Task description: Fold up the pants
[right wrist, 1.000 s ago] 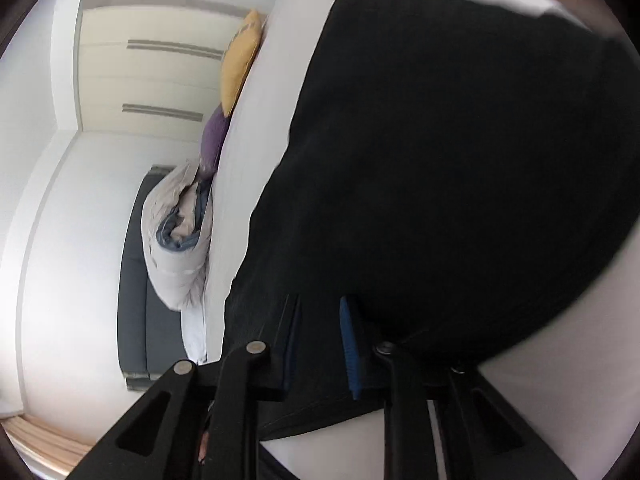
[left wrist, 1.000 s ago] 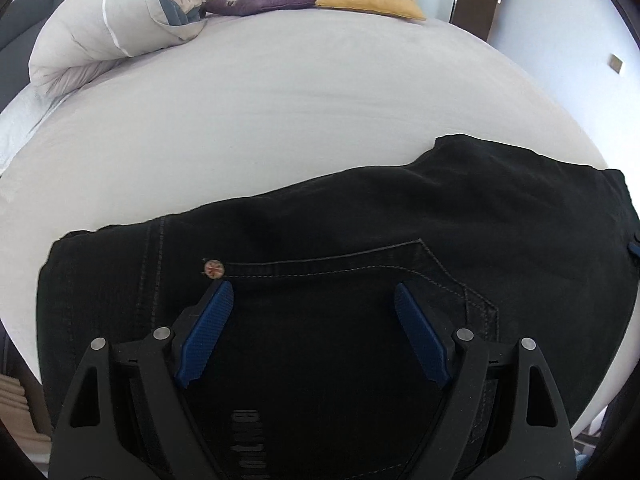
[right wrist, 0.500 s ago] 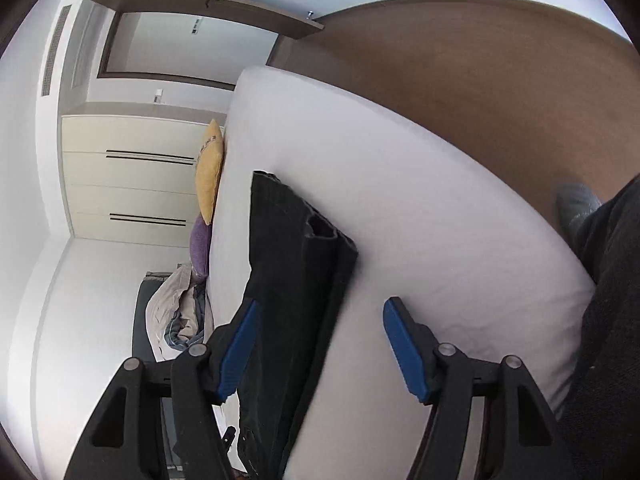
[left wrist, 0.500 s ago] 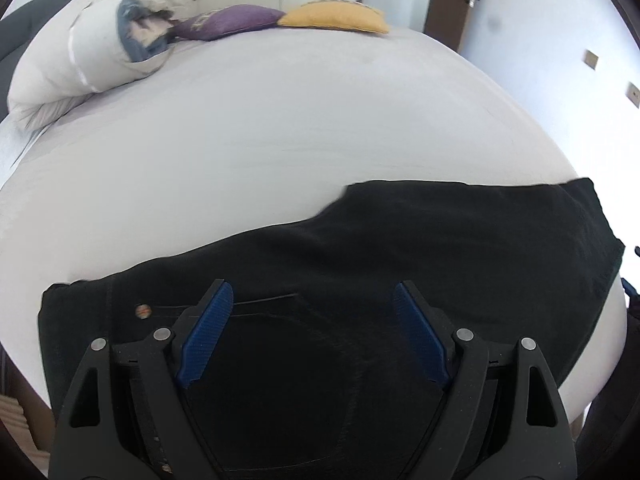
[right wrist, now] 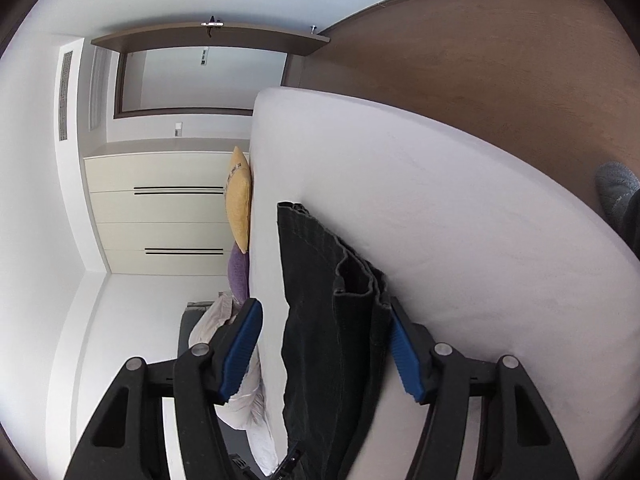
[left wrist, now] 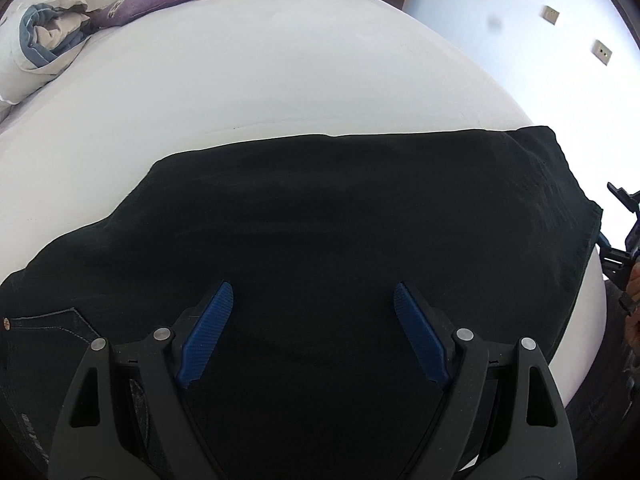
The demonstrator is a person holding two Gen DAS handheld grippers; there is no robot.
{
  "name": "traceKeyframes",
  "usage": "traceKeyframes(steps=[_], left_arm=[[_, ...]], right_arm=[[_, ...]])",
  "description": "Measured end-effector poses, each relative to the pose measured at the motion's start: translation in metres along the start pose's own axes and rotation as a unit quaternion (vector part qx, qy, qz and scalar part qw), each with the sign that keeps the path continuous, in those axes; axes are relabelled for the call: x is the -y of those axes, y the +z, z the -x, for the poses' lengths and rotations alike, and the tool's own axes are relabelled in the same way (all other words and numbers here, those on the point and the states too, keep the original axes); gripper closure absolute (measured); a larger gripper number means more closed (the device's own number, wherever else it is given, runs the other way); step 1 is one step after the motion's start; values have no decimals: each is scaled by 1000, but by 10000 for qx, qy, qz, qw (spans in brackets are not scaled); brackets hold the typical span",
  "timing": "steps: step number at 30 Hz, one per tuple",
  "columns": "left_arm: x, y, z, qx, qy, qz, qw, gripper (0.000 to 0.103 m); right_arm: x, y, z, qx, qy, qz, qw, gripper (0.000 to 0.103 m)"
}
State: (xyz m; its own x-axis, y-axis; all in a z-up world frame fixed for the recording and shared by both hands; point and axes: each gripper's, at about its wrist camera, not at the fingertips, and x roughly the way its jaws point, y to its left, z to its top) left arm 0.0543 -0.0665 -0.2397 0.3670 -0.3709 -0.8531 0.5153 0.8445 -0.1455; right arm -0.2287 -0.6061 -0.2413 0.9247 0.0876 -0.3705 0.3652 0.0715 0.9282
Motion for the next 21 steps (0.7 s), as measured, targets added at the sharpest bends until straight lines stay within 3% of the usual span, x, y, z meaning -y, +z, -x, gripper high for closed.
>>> traceKeyframes(steps=[5, 10, 11, 15, 21], left_arm=[[14, 7, -14, -113, 43, -66, 9999, 20], [19, 17, -25, -230, 153, 10, 9996, 20], [20, 17, -25, -247, 172, 20, 9995, 20], [24, 25, -43, -264, 152, 47, 9995, 20], [19, 21, -46, -202, 48, 137, 9997, 20]], right_arm=[[-5, -4, -6, 26, -44, 102, 9999, 37], [-20, -8, -22, 94, -799, 498, 9955, 44], [-23, -8, -25, 106, -804, 522, 9953, 47], [-16, -5, -35, -54, -779, 304, 9965, 81], [-27, -7, -35, 0, -910, 592, 9941, 88]])
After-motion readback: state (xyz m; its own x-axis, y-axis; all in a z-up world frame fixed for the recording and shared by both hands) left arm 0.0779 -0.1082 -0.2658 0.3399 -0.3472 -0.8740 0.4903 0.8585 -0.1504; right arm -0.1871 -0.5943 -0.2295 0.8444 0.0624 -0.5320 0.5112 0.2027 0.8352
